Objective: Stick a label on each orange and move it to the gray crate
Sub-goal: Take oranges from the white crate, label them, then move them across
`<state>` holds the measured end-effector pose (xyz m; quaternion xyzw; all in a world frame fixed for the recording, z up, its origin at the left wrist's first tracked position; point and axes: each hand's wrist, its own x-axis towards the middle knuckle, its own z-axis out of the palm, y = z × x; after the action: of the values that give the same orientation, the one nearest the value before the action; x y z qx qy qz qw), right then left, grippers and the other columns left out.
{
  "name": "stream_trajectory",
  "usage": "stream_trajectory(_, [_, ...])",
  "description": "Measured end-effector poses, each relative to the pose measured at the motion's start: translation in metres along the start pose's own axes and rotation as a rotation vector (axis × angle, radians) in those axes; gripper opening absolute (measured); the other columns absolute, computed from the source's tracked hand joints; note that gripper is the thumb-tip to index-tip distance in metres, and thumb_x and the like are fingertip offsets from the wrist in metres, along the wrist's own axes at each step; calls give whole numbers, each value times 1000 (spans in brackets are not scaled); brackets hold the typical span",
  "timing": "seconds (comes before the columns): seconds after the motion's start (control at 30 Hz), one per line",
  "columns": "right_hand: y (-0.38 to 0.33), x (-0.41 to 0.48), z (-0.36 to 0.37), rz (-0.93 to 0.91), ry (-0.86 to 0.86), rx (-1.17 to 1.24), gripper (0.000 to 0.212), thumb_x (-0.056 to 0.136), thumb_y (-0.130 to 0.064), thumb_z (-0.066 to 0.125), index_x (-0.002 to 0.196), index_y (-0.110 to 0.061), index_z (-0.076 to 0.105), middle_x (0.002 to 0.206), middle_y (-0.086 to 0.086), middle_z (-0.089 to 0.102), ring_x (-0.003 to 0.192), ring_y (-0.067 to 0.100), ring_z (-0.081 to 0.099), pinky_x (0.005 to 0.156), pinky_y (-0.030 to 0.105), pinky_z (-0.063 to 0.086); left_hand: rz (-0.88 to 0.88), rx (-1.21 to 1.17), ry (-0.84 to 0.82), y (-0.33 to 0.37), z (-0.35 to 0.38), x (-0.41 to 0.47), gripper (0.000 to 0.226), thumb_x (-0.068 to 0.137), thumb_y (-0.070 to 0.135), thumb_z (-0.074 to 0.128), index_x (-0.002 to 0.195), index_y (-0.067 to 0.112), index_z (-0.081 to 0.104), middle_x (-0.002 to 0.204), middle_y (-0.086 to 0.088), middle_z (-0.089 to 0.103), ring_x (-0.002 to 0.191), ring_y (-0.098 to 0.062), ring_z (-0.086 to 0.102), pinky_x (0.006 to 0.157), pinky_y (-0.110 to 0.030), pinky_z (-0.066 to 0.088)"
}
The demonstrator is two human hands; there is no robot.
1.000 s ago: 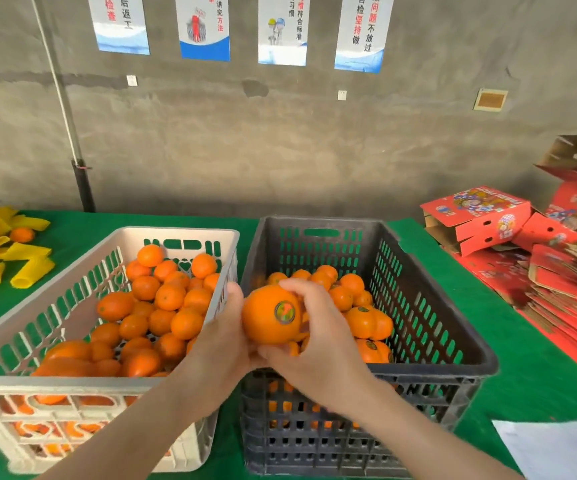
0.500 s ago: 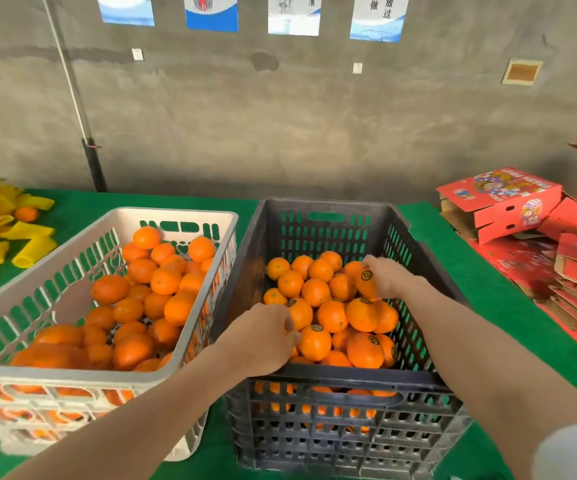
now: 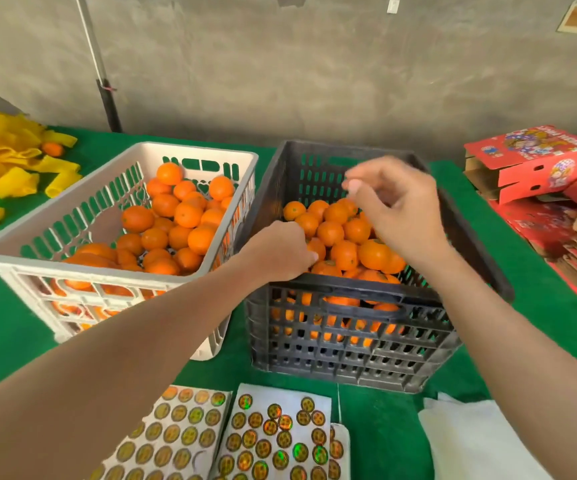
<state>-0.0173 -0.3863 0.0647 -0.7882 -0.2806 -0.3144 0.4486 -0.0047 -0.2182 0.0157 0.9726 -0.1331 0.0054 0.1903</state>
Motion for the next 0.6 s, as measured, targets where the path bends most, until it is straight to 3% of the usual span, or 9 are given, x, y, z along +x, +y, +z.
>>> stream_trajectory(0.1, [-30,-77,18,-22,-374,160,13,90,-13,59,82,-8,69,78,-1,67,69,9,62,61,22,50,12,51,24,0,2,-3,35,93,30,49,94,-2,63,93,-17,65,87,-32,61,73,-40,50])
stream_trajectory(0.17, [-19,-124,35,149,-710,48,22,94,-19,56,83,-5,69,79,4,69,69,10,62,64,22,49,15,21,72,-1,4,-6,39,95,33,49,89,-3,63,84,-18,63,79,-32,59,65,-39,45])
stream_trajectory(0.23, [10,-165,52,332,-985,-133,32,97,-18,49,84,7,65,85,18,67,77,23,64,73,24,48,33,40,156,1,6,-11,41,97,33,46,81,-2,62,74,-14,59,70,-29,56,57,-34,39])
stream_trajectory(0.3, [38,-195,60,525,-1055,-306,33,97,-20,46,93,8,62,96,23,65,90,31,63,81,34,49,64,67,257,2,8,-17,40,98,32,43,74,2,57,66,-9,53,65,-26,51,53,-31,31])
stream_trajectory(0.37, [58,-214,64,649,-1067,-466,35,97,-32,47,103,0,61,103,14,64,95,27,61,81,35,49,108,84,347,3,10,-23,38,99,32,42,74,7,55,65,-7,51,62,-24,48,52,-30,28])
stream_trajectory(0.43, [68,-222,69,753,-1083,-511,41,95,-46,47,83,-9,60,79,7,61,71,19,56,64,31,45,151,102,418,1,13,-29,36,100,33,43,72,11,50,63,-5,48,59,-23,47,51,-30,26])
stream_trajectory(0.5, [71,-222,75,866,-1040,-456,52,91,-51,51,54,-16,41,49,-2,37,45,13,38,48,26,29,204,49,449,2,16,-36,35,99,31,46,69,12,48,60,-4,46,57,-24,47,50,-33,28])
stream_trajectory(0.57, [68,-220,80,953,-1027,-364,54,89,-41,58,47,-16,34,45,-3,26,41,13,30,46,26,21,237,-134,499,2,16,-45,27,97,25,51,77,9,59,65,-3,50,61,-20,49,55,-34,38])
stream_trajectory(0.6, [67,-221,80,995,-996,-302,49,88,-31,61,48,-12,40,47,1,29,45,14,33,49,26,23,273,-239,571,2,16,-52,20,96,20,53,88,6,64,74,-1,55,66,-15,50,62,-28,43])
